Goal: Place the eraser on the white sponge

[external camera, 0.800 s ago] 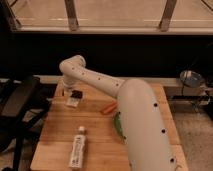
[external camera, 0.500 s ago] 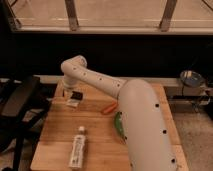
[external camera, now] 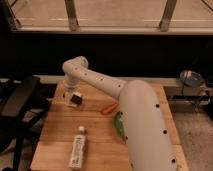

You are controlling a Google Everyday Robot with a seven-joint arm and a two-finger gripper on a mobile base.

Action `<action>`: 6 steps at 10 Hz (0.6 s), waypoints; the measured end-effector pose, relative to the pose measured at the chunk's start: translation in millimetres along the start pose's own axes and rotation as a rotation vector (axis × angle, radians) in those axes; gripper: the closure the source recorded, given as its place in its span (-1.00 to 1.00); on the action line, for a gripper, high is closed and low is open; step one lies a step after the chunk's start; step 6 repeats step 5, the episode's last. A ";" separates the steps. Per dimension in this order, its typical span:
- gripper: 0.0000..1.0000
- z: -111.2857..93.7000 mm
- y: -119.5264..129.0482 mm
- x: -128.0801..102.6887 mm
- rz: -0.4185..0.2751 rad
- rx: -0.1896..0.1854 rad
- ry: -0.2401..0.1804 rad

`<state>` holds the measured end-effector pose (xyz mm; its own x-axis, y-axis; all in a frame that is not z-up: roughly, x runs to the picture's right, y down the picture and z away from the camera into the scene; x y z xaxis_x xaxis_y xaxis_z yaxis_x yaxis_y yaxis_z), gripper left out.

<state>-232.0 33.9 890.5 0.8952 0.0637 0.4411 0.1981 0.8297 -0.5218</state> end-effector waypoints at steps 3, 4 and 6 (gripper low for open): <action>-0.12 0.3 -2.9 -1.0 0.003 0.000 0.004; 0.16 0.3 -3.3 -1.6 0.003 0.000 0.004; 0.25 -0.3 -4.2 -0.3 0.004 0.001 0.004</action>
